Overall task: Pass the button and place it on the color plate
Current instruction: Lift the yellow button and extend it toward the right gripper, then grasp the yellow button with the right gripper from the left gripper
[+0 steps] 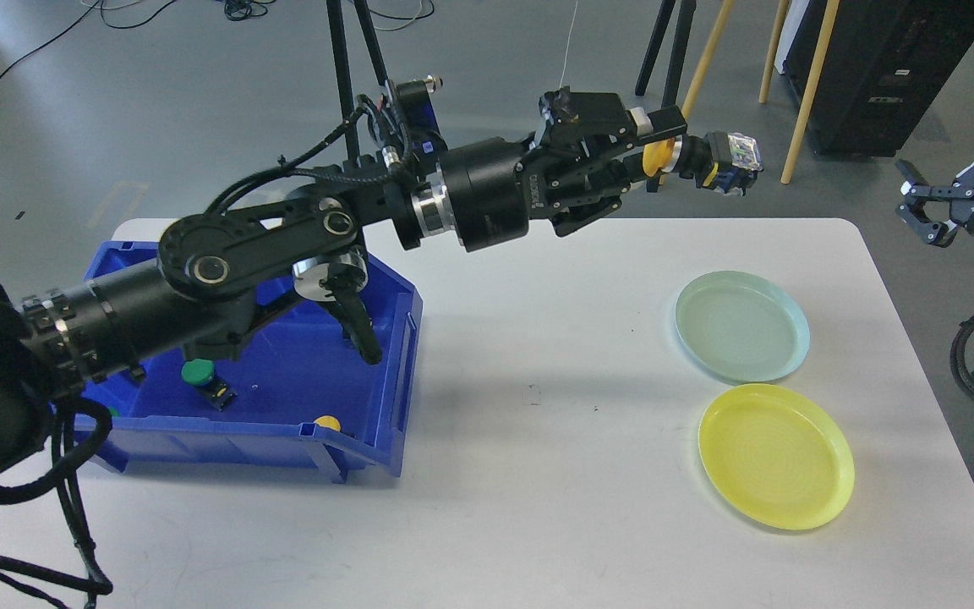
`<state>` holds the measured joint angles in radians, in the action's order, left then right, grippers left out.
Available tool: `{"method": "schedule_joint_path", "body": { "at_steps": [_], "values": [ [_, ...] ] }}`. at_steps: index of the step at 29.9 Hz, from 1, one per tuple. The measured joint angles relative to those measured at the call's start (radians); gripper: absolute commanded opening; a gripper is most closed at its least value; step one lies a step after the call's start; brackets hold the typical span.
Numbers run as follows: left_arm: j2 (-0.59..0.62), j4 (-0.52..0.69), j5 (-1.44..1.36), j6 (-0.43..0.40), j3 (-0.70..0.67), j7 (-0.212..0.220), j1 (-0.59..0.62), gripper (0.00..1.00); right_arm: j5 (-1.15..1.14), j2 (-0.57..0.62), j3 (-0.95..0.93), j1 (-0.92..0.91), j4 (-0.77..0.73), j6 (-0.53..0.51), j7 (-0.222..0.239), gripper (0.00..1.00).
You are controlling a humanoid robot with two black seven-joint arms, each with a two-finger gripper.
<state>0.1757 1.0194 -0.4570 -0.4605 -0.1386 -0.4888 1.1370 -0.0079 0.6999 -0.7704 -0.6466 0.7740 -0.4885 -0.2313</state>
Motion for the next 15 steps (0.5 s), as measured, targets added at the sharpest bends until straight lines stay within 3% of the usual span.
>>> {"method": "schedule_joint_path", "body": {
  "at_steps": [8, 15],
  "values": [
    [-0.028, -0.018, 0.002, 0.012, -0.003, 0.000, -0.013, 0.03, -0.139, 0.030, -0.006, 0.050, 0.393, 0.000, 0.001, 1.00],
    [-0.026, -0.022, 0.002, 0.012, -0.003, 0.000, -0.013, 0.03, -0.180, 0.067, -0.023, 0.105, 0.612, 0.000, 0.001, 1.00]
  ]
}}
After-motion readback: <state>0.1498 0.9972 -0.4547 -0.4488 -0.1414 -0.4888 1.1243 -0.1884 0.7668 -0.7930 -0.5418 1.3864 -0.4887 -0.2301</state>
